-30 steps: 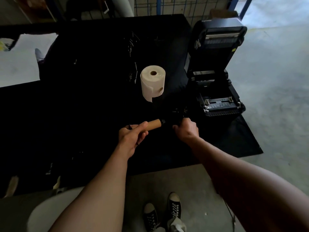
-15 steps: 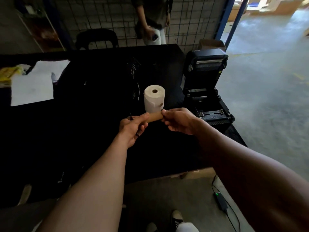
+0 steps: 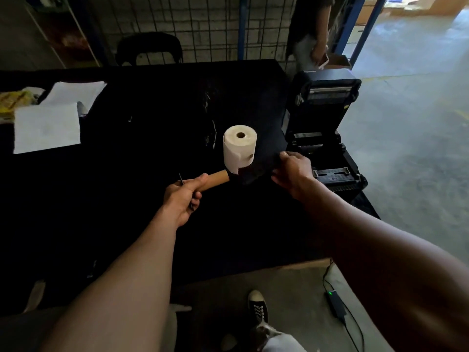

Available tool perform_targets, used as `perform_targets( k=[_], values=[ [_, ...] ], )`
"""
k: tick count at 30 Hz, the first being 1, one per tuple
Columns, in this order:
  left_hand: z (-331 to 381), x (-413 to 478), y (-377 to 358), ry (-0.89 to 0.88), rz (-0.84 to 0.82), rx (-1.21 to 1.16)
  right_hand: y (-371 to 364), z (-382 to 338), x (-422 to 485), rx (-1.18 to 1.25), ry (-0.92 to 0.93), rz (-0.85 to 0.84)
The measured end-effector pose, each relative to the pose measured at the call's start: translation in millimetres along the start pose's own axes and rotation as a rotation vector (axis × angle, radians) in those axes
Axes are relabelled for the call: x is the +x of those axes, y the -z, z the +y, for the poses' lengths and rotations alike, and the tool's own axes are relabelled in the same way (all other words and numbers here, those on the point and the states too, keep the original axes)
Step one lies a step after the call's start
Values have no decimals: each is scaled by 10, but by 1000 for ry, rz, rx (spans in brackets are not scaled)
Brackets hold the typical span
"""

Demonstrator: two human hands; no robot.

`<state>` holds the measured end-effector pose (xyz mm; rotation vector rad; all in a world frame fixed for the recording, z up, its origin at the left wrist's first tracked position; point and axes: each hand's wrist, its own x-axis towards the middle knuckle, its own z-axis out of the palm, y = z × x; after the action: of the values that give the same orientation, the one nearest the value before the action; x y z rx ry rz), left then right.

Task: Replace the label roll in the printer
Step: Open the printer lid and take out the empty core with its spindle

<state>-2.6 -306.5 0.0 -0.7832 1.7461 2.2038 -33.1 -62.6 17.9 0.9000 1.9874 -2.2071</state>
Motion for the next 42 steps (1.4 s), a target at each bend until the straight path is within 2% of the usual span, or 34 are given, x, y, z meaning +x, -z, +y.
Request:
perform_targets(
  k=[2,5,7,14,17,21,24,26,29,31,34,36,40,42],
  values=[
    [-52,75,-8,9,-8,24,-3,156,93,-327,88,-44],
    [-182,193,-45,41,-20,73,-108,447,187,-685,65,-170],
    [-266,261,-73,68,-25,96,-191,619,224,-742,5,-229],
    [-461,454,-124,135,-1,127,-395,810,443,-853,-11,-230],
    [-500,528,-129,176,12,123,-428,876,522,-972,43,-229],
    [-542,589,-114,221,13,141,-409,874,521,-981,53,-229],
    [-549,591,-97,249,6,172,-398,793,471,-963,150,-215],
    [-535,572,-92,245,0,193,-430,670,394,-910,185,-357],
    [-494,520,-65,222,-22,203,-520,459,210,-1000,158,-684],
    [-444,466,-47,213,-54,197,-587,403,82,-1045,184,-760],
    [-346,394,21,219,-58,153,-638,402,-45,-1074,270,-700],
    [-293,350,91,251,-36,69,-635,396,-108,-1123,289,-597],
    [-255,206,123,225,78,93,-610,431,-186,-1011,87,-330],
    [-286,159,121,222,60,196,-669,512,-268,-993,-31,-283]
  ],
)
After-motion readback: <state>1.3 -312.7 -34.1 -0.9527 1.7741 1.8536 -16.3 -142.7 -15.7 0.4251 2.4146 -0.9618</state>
